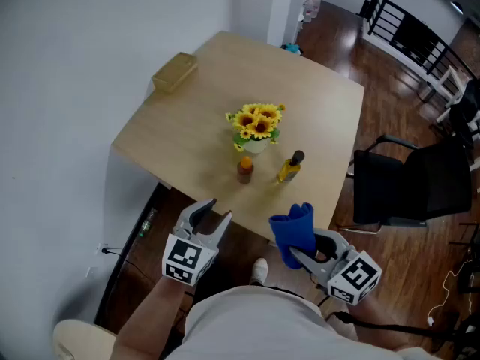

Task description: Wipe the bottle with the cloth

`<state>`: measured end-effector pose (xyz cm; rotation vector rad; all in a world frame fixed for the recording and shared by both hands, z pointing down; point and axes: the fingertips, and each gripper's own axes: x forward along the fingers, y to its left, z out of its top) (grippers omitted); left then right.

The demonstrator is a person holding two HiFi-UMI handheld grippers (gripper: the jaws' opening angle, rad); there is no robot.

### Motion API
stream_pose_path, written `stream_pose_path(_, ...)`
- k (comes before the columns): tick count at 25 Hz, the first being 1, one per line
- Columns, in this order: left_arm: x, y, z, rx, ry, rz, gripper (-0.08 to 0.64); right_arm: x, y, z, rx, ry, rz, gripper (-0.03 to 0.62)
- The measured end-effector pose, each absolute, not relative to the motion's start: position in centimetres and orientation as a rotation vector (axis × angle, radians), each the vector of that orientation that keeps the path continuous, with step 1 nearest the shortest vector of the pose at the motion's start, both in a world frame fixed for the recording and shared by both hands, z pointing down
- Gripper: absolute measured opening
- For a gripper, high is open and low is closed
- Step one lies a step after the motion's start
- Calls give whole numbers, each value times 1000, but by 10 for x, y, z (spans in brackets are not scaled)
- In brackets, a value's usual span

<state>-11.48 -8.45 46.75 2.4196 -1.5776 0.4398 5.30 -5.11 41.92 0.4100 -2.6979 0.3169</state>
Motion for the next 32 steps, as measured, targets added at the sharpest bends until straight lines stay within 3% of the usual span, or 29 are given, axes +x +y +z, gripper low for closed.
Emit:
stream_pose_path(6,-150,-187,518,2452,-1411,562,204,17,-105,420,675,-2667,414,151)
stream_pose_path(19,-111,-269,595,2634,-921,694,200,3,-98,442,1132,-2452,577,151)
stream_pose_path(20,-108,-269,595,2637,-918,688,167,7,-99,442,1134,-2445,573,152)
stream_pose_path(25,-115,-270,580,2622,-961,643,163,16,-112,440,1153,-2462,543,150)
stream_pose_path(32,-117,-245,482,2629,-910,455,163,8,-150,410,1034,-2616,438,150)
